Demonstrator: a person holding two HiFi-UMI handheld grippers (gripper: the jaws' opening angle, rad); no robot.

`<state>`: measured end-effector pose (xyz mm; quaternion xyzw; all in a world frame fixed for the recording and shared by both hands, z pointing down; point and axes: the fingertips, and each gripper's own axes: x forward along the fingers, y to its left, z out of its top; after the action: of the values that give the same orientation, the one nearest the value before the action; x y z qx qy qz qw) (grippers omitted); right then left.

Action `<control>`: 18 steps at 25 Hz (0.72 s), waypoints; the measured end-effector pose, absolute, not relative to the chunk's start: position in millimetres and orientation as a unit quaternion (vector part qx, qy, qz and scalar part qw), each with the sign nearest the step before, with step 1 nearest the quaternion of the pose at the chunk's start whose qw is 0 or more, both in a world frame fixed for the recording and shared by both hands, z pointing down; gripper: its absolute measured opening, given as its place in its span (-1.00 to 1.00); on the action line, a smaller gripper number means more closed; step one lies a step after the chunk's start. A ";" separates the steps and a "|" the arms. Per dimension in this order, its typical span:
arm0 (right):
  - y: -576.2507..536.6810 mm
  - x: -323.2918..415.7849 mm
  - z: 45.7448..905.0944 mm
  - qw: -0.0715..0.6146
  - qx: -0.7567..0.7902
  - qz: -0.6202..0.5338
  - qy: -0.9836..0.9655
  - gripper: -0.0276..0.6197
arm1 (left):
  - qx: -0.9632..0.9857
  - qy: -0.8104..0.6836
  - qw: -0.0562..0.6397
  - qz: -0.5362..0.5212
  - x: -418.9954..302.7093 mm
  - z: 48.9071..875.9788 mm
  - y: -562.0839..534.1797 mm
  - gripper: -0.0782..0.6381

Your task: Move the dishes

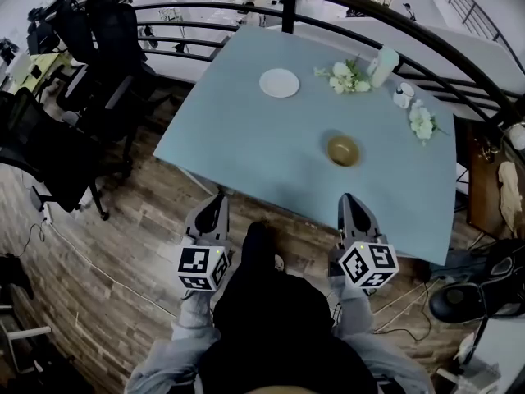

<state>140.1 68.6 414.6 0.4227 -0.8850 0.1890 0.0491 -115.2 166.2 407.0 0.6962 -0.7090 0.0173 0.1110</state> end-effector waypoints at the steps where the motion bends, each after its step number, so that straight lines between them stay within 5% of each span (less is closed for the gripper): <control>1: 71.0 139.8 419.3 0.053 0.423 0.194 -0.883 -0.89 | 0.696 -0.708 0.115 0.019 -114.5 410.5 167.7 -0.72; 12: 38.9 134.4 431.8 0.058 0.434 0.207 -0.875 -0.89 | 0.705 -0.698 0.122 0.030 -122.3 421.7 128.6 -0.72; 18: -15.2 112.0 416.0 0.004 0.431 0.219 -0.875 -0.88 | 0.710 -0.693 0.118 0.029 -147.1 412.9 73.7 -0.72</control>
<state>112.0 -15.2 416.0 0.4307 -0.8755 0.2192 0.0036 -147.1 73.7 412.9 0.7102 -0.6933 0.0294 0.1185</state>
